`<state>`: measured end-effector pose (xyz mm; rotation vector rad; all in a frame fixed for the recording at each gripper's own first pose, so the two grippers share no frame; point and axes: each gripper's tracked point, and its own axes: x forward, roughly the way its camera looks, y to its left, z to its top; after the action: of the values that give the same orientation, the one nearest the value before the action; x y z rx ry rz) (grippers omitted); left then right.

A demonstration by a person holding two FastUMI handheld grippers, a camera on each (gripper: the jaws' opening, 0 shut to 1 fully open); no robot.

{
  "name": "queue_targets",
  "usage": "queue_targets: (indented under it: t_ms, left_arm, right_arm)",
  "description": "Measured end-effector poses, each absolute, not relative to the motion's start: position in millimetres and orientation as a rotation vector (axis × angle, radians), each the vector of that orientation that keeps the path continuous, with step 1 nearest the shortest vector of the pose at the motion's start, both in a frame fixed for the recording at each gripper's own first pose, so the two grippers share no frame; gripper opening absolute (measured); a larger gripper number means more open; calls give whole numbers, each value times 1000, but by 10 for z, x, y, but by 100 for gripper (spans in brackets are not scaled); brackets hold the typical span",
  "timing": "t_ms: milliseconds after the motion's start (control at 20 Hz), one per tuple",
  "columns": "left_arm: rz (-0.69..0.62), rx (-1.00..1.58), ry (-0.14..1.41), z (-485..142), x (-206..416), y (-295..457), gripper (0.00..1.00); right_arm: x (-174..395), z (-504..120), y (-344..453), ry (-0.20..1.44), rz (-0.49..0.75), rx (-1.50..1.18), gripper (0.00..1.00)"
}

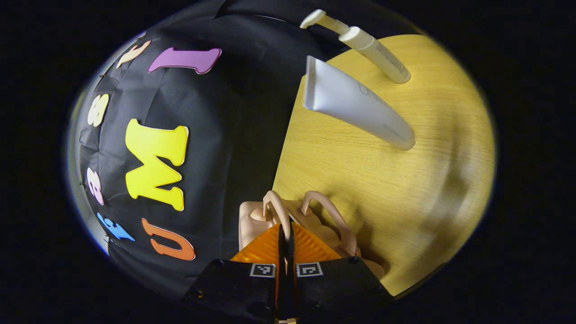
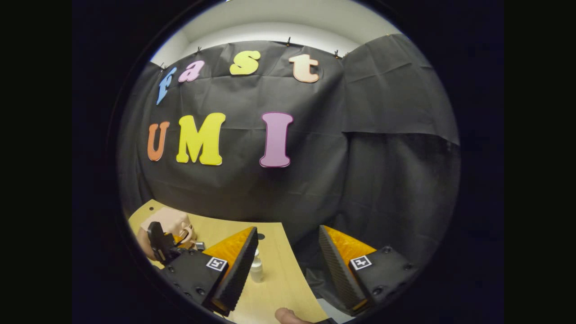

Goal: First open the suitcase, pack the skin care products into it, and then close the suitcase.

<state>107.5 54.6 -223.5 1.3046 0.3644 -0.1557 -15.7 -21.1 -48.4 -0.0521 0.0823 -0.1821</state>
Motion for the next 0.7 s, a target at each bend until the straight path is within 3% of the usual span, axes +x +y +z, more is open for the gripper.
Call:
queue_targets:
  t_ms: [350, 700]
  left_arm:
    - [-164, 1052, 334, -1453, 1059, 914, 3]
    - [-105, 795, 298, -745, 1039, 1557, 3]
  right_arm:
    - [46, -372, 36, 88, -223, -35, 81]
    - [270, -279, 529, 96, -188, -56, 80]
